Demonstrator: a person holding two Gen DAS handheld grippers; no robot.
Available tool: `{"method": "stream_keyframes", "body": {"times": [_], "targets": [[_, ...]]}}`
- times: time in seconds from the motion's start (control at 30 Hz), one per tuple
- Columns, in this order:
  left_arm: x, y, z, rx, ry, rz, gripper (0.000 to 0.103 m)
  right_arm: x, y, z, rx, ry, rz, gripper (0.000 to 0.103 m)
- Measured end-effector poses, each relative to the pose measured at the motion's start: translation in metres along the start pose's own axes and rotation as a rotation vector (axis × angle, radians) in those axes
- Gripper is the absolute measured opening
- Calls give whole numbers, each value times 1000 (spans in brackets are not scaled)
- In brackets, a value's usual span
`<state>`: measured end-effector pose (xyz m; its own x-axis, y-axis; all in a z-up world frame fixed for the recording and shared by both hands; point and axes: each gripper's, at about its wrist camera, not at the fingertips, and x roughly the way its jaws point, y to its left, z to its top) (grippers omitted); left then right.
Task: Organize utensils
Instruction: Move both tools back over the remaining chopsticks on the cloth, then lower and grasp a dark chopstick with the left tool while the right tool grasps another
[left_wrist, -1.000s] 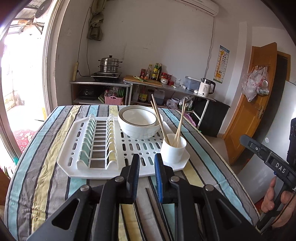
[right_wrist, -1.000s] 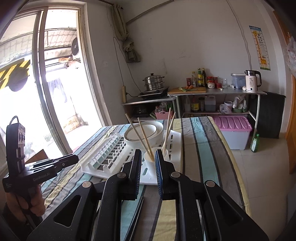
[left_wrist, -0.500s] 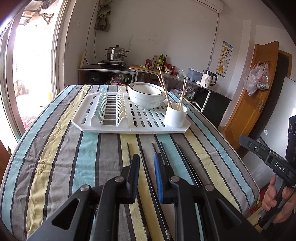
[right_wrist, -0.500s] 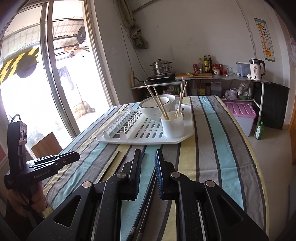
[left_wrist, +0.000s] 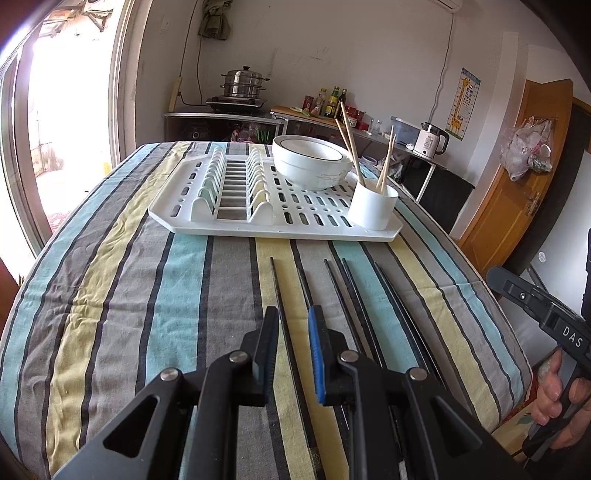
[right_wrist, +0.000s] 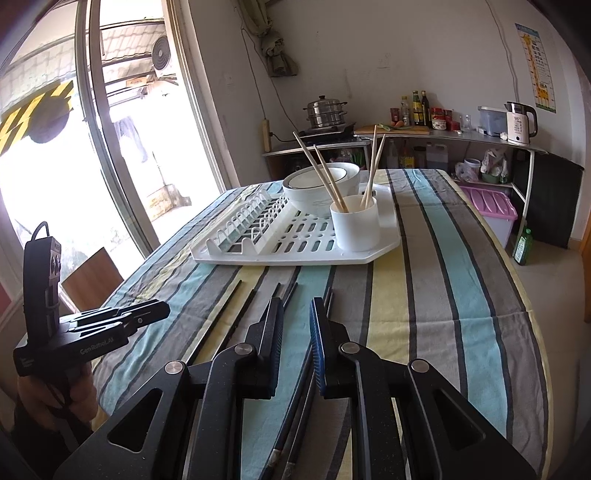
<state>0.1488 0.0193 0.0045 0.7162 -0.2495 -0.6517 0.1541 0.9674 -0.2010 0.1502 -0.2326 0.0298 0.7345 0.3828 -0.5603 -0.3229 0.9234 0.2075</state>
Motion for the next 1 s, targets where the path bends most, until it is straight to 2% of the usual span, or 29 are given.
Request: {"method": "stream_keyframes", "body": {"times": [0.27, 0.53, 0.77, 1.0], "targets": [[20, 3, 4, 7, 53, 13, 17, 33, 8, 2, 0, 77, 15, 15], [47, 10, 13, 7, 125, 15, 17, 77, 12, 7, 17, 192, 14, 15], [73, 14, 24, 8, 188, 28, 17, 114, 11, 11, 35, 288, -9, 15], [89, 13, 28, 11, 218, 31, 17, 133, 10, 13, 31, 336, -36, 15]]}}
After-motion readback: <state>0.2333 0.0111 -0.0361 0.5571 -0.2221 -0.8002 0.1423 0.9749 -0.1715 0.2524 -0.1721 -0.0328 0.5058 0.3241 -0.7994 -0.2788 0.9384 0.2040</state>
